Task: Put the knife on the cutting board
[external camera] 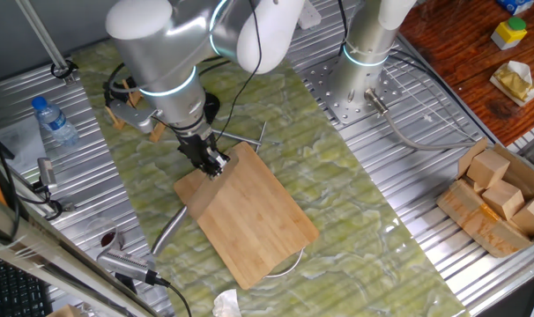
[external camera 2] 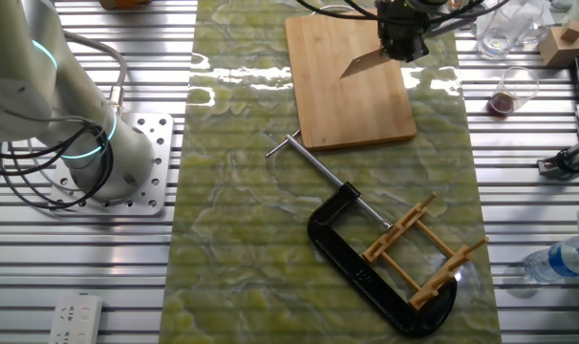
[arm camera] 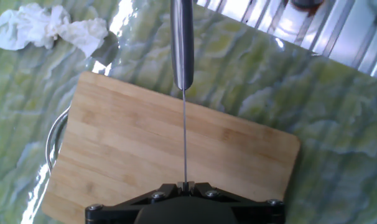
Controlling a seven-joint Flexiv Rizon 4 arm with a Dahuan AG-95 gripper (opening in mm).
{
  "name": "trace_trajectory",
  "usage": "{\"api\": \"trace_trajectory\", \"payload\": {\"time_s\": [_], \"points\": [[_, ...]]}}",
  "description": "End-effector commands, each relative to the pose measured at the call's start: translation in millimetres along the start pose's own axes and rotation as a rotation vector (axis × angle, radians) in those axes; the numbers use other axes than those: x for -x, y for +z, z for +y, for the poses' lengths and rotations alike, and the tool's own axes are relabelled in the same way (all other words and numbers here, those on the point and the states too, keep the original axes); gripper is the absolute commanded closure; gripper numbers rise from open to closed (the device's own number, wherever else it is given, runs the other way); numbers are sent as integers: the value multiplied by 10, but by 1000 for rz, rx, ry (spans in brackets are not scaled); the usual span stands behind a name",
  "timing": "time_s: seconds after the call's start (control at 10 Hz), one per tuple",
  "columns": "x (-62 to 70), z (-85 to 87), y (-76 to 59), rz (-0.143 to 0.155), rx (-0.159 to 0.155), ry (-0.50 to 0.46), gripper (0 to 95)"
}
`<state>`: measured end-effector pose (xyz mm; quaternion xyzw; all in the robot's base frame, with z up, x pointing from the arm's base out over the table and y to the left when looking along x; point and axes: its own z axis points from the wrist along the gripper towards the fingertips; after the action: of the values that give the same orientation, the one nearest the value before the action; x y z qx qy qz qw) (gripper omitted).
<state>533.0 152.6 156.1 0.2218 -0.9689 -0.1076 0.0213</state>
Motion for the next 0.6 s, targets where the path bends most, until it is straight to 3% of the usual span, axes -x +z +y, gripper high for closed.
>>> {"api": "trace_trajectory", "payload": {"time_s": [0.1,0.3,0.6], "points": [[13,183,26,-4,-5,94,950],[44,538,99,-15,-10,168,950],[109,873,210,-24,0,246,950]]}}
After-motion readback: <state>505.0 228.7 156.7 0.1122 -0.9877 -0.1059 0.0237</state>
